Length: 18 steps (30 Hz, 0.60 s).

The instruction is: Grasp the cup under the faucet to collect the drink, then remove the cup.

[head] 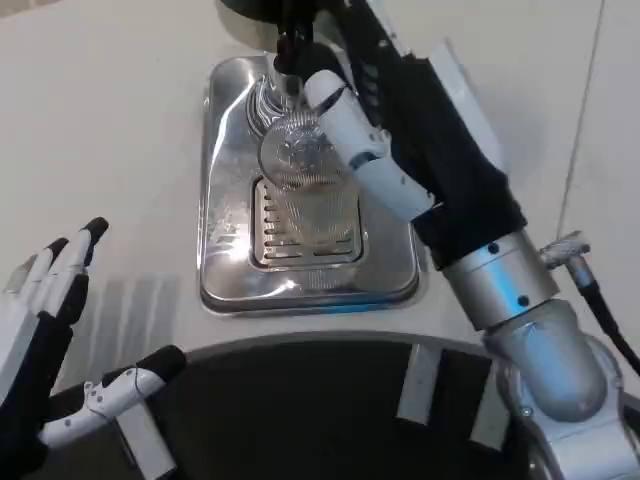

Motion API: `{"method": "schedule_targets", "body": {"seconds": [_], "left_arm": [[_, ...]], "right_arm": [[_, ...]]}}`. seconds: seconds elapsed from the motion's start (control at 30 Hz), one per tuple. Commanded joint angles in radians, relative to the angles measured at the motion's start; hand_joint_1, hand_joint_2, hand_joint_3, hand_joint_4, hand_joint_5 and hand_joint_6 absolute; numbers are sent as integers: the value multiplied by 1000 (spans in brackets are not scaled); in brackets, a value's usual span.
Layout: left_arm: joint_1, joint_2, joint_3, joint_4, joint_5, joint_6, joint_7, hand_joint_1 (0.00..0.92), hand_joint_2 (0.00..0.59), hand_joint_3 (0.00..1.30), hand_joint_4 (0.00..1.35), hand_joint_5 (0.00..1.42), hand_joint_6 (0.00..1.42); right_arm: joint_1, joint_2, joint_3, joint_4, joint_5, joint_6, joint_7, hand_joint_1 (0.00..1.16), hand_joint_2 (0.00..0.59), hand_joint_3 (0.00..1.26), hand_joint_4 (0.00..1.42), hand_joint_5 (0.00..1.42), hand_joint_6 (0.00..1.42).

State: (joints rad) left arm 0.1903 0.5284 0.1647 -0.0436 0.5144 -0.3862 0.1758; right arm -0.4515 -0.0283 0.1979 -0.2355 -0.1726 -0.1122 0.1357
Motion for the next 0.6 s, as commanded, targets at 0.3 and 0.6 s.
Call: {"method": "schedule_targets", "body": {"seconds": [0.3,0.6], "left_arm": [[11,-16,11,38,-9,-6,14,0,104,0,0,0,0],[4,-18,15,48,-24,-10,3,0,104,0,0,0,0]], "right_arm": [[9,76,56,-50,-2,89,-24,196,586,0,0,0,0],[-33,97,68,-49,16,151,-12,195,586,0,0,0,0]]}}
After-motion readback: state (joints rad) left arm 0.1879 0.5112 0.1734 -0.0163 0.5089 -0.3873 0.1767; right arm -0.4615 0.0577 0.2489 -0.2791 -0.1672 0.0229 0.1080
